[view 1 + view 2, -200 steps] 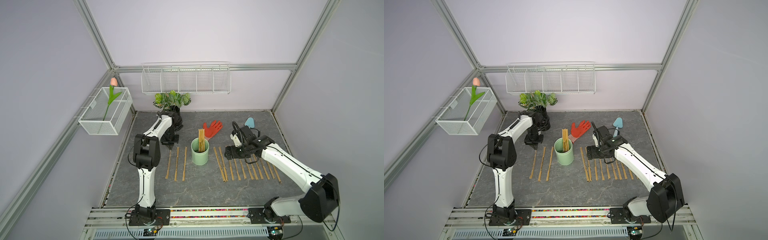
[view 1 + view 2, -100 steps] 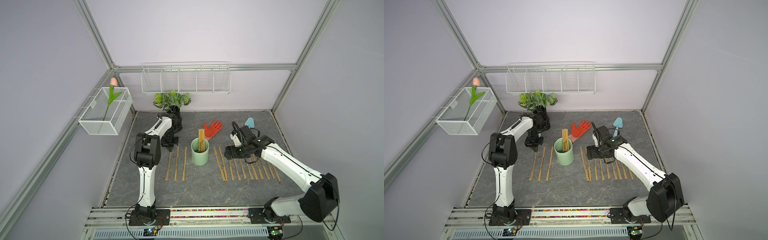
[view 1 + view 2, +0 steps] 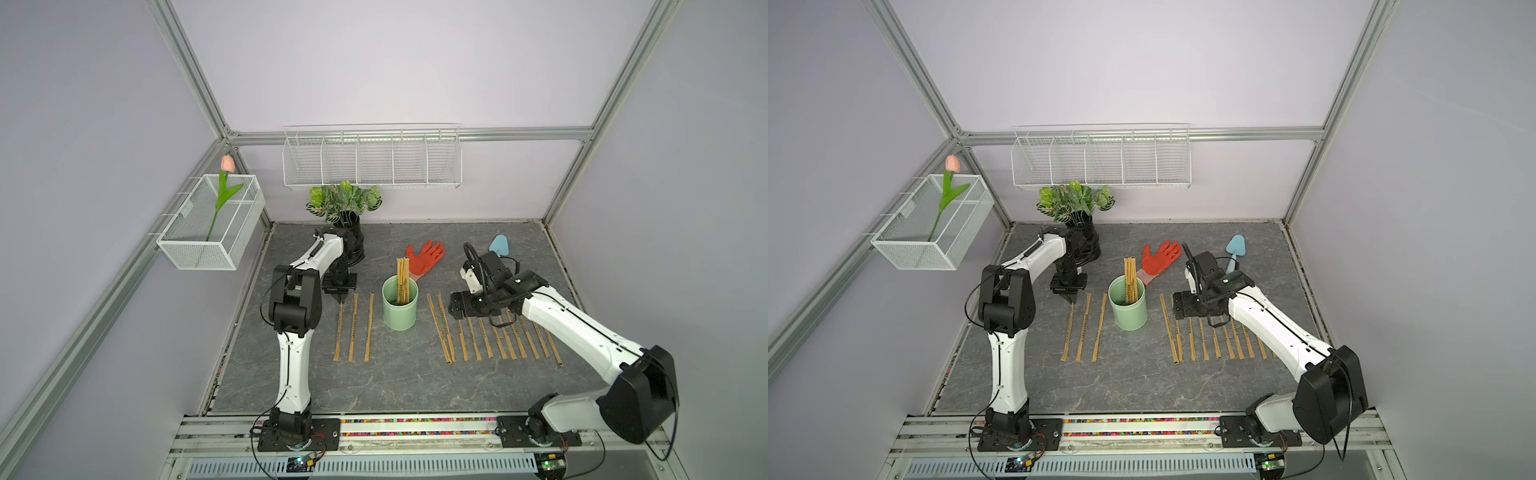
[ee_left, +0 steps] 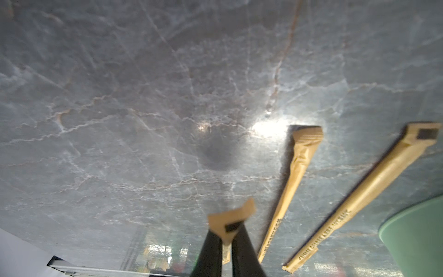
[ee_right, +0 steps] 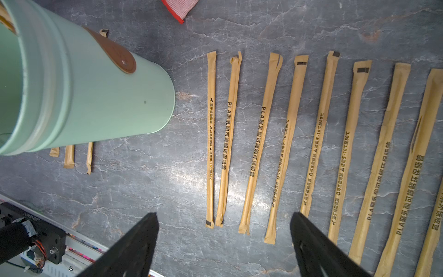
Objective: Take the straws out of the storage container
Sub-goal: Place the straw at the center of the board.
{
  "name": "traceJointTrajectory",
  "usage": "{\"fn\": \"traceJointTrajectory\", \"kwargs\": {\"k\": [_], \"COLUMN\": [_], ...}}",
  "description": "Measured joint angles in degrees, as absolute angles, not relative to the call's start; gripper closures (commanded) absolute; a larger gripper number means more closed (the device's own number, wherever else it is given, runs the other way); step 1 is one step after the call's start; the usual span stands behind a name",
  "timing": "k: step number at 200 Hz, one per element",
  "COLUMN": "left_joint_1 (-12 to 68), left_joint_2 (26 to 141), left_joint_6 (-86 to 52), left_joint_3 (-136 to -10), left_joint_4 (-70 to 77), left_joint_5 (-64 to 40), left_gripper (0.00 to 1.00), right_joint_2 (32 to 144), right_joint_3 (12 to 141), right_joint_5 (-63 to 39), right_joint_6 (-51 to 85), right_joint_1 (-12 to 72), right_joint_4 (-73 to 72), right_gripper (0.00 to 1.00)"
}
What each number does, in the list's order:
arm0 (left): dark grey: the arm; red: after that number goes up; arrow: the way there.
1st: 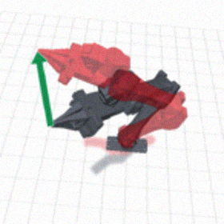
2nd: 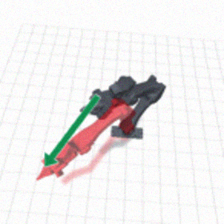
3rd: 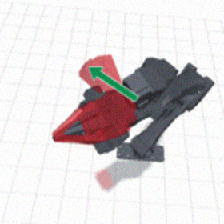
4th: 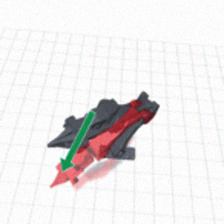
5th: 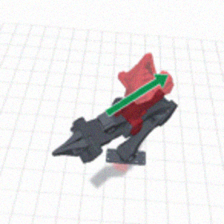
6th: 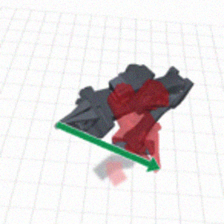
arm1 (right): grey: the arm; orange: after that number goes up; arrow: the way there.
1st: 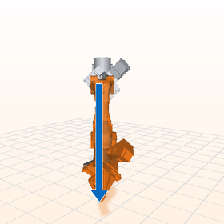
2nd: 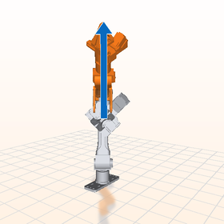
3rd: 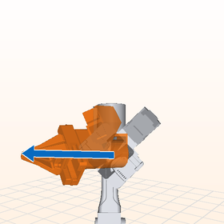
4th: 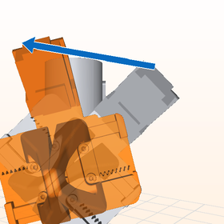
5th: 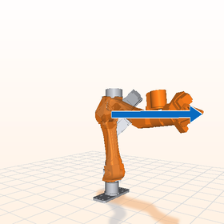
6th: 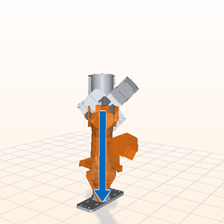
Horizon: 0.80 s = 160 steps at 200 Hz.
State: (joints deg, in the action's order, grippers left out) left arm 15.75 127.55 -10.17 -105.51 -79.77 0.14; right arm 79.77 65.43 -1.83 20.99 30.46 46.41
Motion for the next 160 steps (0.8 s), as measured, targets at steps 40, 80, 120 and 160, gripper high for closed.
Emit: {"fn": "traceJointTrajectory", "kwargs": {"k": [40,80,120,160], "left_joint_1": [15.75,15.75,15.75,15.75], "left_joint_2": [127.55,127.55,127.55,127.46], "left_joint_6": [-10.09,-10.00,-10.07,-9.98], "left_joint_3": [-105.23,-104.33,-103.57,-103.53], "left_joint_4": [-79.31,-78.85,-78.46,-78.46], "left_joint_5": [0.14,0.14,0.16,0.19], "left_gripper": [0.85,0.84,0.76,0.75], "right_joint_2": [79.79,79.79,79.79,79.79], "right_joint_3": [65.43,65.43,65.43,65.43], "right_joint_5": [-1.83,-1.83,-1.83,-1.83], "right_joint_6": [20.99,20.99,20.99,20.99], "right_joint_1": [30.46,30.46,30.46,30.46], "right_joint_4": [46.41,46.41,46.41,46.41], "right_gripper": [0.11,0.11,0.11,0.11]}}
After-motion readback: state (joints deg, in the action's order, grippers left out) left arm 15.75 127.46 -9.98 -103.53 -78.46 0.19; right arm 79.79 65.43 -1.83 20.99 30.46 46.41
